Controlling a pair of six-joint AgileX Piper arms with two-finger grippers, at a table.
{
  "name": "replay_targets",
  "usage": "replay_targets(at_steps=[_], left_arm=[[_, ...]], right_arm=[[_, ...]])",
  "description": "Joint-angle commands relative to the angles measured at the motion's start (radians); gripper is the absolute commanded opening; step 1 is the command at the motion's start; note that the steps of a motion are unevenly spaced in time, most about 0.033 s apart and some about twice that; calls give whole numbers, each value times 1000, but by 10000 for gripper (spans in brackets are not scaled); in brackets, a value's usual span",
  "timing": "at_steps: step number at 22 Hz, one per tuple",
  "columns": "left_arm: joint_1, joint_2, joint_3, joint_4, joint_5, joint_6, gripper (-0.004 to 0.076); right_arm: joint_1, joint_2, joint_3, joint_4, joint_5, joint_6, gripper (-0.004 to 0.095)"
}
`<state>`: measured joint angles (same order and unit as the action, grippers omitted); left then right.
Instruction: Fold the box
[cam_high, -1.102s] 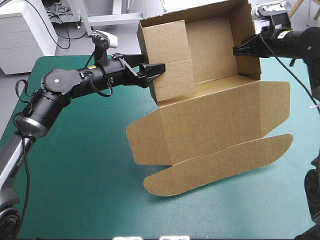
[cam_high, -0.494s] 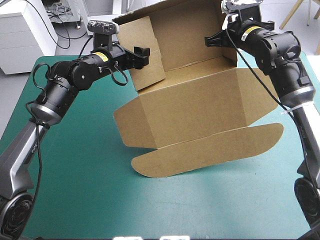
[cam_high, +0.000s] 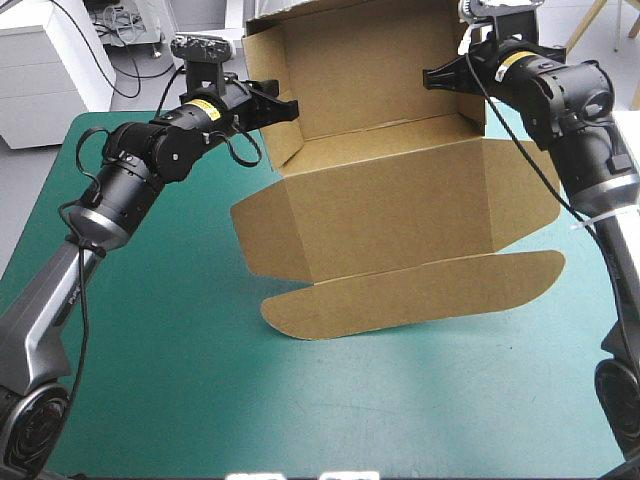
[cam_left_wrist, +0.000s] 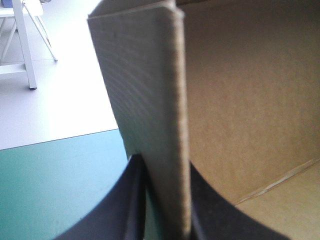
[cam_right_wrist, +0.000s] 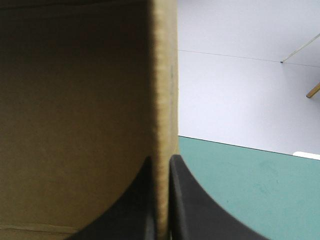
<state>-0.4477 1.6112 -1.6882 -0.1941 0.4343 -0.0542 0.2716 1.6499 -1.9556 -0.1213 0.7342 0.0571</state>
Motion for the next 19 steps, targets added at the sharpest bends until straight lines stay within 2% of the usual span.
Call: replay_targets(at_steps=[1, 7, 9, 10, 13, 16, 19], left_arm=[[-55, -48, -37, -104, -62, 21, -9], [-45, -21, -37, -79, -33, 30, -10], [-32, 5, -37, -81, 28, 30, -10], [-12, 36, -37, -81, 110, 30, -10], [33, 105, -37, -77, 264, 35, -10], [53, 144, -37, -58, 324, 36, -10], [55, 161, -37, 41, 374, 36, -9]], right_arm=[[22, -41, -29, 121, -45, 2, -14], [22, -24, -29, 129, 80, 6, -14], [22, -6, -29, 133, 127, 8, -14], [22, 16, -29, 138, 181, 8, -14], [22, 81, -29, 189, 289, 8, -14], [22, 148, -29, 257, 353, -6, -14], [22, 227, -29, 265, 401, -6, -14]])
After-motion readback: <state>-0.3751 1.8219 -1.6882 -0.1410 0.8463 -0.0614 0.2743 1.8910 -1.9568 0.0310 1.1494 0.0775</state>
